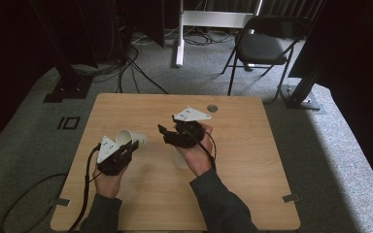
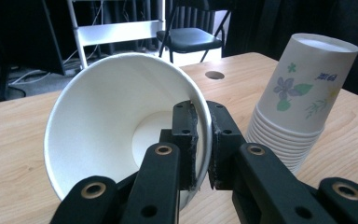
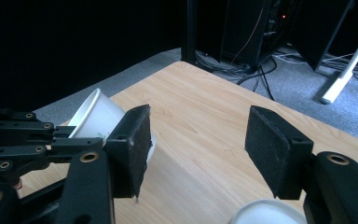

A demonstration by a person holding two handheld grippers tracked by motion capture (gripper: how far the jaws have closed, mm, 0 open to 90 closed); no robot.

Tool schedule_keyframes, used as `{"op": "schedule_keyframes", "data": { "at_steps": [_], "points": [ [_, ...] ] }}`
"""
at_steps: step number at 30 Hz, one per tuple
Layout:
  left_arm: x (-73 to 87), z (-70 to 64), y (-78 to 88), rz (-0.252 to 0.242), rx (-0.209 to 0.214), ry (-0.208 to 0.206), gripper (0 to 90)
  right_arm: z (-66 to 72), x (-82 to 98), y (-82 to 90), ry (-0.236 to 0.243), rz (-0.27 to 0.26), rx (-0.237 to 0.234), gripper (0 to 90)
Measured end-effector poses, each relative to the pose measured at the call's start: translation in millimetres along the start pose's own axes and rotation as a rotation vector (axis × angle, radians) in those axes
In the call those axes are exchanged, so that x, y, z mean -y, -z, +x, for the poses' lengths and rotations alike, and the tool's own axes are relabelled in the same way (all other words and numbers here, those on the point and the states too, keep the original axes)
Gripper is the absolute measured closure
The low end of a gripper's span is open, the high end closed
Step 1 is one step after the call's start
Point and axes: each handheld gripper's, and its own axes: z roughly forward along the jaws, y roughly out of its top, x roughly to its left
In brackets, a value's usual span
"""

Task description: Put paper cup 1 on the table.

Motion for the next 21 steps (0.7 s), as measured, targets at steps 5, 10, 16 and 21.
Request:
{"op": "schedule_keyframes", "data": {
  "at_steps": [5, 10, 16, 21],
  "points": [
    [0.1, 2.3, -0.2, 0.013, -0.008, 0.007, 83.9, -6.3, -0.8, 7.3, -0.004, -0.012, 0.009, 40.2],
    [0.7, 3.3, -1.3, 0.028, -0.019, 0.006, 84.0, -12.2, 2.3, 15.0, -0.009, -0.017, 0.021, 40.2],
    [0.9, 4.5, -1.5, 0.042, -0.041, 0.000, 83.9, -22.0, 7.2, 24.1, -0.015, -0.024, 0.042, 40.2],
    [1.0, 7.2, -1.0, 0.056, -0.053, 0.004, 84.0, -29.2, 11.1, 32.7, -0.025, -0.033, 0.057, 40.1]
  ]
}}
